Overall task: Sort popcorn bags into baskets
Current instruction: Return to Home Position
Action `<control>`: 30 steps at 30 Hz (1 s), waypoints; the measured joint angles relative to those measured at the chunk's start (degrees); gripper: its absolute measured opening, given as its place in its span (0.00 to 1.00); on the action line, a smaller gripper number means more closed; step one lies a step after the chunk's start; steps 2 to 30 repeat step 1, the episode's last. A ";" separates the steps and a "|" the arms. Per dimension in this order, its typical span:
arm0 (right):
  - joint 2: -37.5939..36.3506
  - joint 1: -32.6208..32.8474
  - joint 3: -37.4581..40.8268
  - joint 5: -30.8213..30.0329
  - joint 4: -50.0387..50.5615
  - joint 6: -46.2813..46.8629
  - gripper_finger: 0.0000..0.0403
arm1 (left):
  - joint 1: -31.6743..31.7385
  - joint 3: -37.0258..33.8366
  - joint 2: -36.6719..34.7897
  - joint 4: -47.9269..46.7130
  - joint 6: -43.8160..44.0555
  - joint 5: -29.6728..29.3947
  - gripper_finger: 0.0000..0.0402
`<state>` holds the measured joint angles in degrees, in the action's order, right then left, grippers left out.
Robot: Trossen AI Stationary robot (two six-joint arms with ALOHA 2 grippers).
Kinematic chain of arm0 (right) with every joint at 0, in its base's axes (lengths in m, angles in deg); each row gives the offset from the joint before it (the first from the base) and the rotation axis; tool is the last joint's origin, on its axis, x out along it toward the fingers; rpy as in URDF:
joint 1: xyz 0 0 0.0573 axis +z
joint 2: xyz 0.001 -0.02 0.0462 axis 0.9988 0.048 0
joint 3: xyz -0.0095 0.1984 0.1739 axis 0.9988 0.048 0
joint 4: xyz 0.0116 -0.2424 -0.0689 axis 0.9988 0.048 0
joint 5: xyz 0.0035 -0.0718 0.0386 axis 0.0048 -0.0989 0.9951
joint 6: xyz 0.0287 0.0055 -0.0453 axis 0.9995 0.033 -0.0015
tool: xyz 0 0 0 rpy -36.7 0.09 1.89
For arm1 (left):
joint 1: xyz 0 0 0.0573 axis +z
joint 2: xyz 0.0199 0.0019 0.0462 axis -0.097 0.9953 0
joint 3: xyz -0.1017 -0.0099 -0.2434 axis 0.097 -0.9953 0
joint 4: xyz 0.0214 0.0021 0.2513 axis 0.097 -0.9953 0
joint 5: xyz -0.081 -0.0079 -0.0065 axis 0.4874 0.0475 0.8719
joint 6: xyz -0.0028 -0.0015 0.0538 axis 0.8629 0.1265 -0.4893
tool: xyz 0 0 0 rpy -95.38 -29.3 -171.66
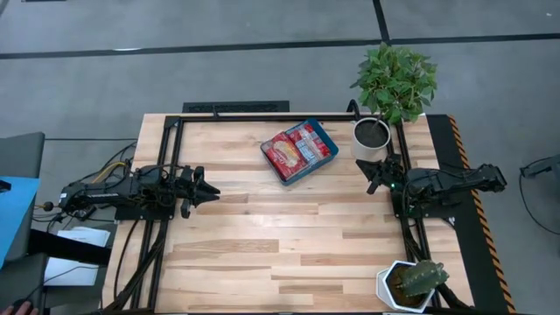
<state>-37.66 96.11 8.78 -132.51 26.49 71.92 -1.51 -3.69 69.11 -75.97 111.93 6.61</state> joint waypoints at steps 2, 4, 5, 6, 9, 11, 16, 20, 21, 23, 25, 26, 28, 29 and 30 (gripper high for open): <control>0.00 -0.01 0.00 0.00 0.00 0.00 0.07 | 0.00 0.00 0.00 -0.01 0.01 -0.01 0.26; 0.00 -0.01 0.00 0.00 0.00 0.00 0.07 | 0.00 0.00 0.00 -0.01 0.01 -0.01 0.26; 0.00 -0.01 0.00 0.00 0.00 0.00 0.07 | 0.00 0.00 0.00 -0.01 0.01 -0.01 0.26; 0.00 -0.01 0.00 0.00 0.00 0.00 0.07 | 0.00 0.00 0.00 -0.01 0.01 -0.01 0.26; 0.00 -0.01 0.00 0.00 0.00 0.00 0.07 | 0.00 0.00 0.00 -0.01 0.01 -0.01 0.26; 0.00 -0.01 0.00 0.00 0.00 0.00 0.07 | 0.00 0.00 0.00 -0.01 0.01 -0.01 0.26; 0.00 -0.01 0.00 0.00 0.00 0.00 0.07 | 0.00 0.00 0.00 -0.01 0.01 -0.01 0.26; 0.00 -0.01 0.00 0.00 0.00 0.00 0.07 | 0.00 0.00 0.00 -0.01 0.01 -0.01 0.26; 0.00 -0.01 0.00 0.00 0.00 0.00 0.07 | 0.00 0.00 0.00 -0.01 0.01 -0.01 0.26; 0.00 -0.01 0.00 0.00 0.00 0.00 0.07 | 0.00 0.00 0.00 -0.01 0.01 -0.01 0.26; 0.00 -0.01 0.00 0.00 0.00 0.00 0.07 | 0.00 0.00 0.00 -0.01 0.01 -0.01 0.26; 0.00 -0.01 0.00 0.00 0.00 0.00 0.07 | 0.00 0.00 0.00 -0.01 0.01 -0.01 0.26; 0.00 -0.01 0.00 0.00 0.00 0.00 0.07 | 0.00 0.00 0.00 -0.01 0.01 -0.01 0.26; 0.00 -0.01 0.00 0.00 0.00 0.00 0.07 | 0.00 0.00 0.00 -0.01 0.01 -0.01 0.26; 0.00 -0.01 0.00 0.00 0.00 0.00 0.07 | 0.00 0.00 0.00 -0.01 0.01 -0.01 0.26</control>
